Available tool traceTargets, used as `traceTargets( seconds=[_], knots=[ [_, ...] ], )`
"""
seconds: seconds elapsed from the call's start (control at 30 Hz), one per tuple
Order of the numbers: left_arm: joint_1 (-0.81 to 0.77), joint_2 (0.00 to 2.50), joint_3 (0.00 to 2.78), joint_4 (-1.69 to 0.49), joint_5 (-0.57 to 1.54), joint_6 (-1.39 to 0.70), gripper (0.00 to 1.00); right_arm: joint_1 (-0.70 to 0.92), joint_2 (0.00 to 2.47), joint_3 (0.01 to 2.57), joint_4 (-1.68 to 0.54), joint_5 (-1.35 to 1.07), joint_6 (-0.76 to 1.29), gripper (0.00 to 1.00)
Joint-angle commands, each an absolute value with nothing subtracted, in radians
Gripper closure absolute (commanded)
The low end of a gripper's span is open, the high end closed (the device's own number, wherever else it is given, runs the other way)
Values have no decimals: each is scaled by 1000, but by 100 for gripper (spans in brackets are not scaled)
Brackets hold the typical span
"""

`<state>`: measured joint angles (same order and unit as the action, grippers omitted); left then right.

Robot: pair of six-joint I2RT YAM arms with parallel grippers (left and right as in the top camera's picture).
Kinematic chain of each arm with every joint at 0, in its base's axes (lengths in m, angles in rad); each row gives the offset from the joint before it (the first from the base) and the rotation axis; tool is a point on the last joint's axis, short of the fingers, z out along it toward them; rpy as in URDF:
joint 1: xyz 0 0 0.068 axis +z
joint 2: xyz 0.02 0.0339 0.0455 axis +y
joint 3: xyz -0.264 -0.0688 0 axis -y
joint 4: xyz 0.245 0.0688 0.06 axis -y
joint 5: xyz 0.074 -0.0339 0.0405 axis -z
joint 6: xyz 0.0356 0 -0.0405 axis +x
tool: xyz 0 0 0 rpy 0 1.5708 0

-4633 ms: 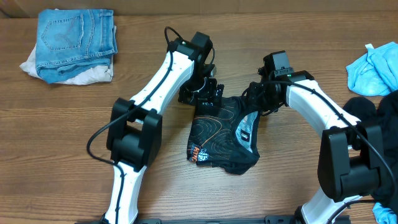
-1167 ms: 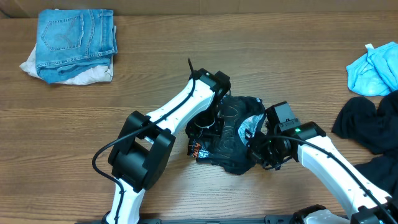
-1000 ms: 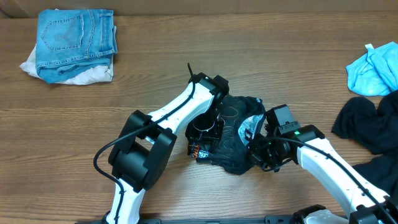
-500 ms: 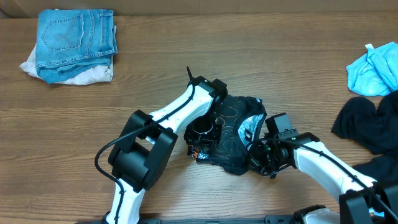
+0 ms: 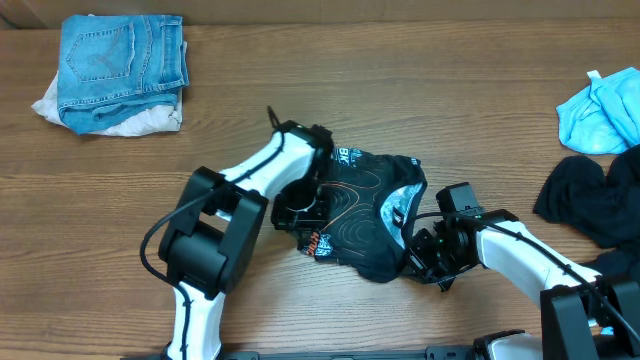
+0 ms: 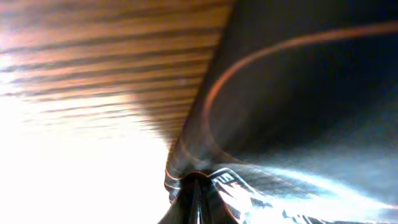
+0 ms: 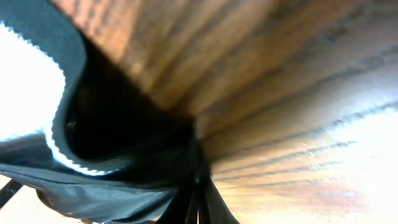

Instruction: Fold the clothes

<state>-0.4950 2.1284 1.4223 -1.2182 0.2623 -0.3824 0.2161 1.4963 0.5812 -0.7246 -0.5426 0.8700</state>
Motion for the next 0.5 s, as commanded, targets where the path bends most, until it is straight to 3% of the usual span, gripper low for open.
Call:
traceTargets(
  seconds=[0.0, 0.27, 0.47],
  knots=[
    [-461, 2131, 1376, -1177, 229, -350, 96, 212, 1497, 577, -732, -534, 863, 96],
    [-411, 2100, 1412, -1190, 200, -337, 96, 212, 1496, 673, -893, -328, 838, 96],
    [-413, 1930, 1458, -1214, 155, -337, 96, 212, 1496, 841, -1063, -168, 823, 96]
  ],
)
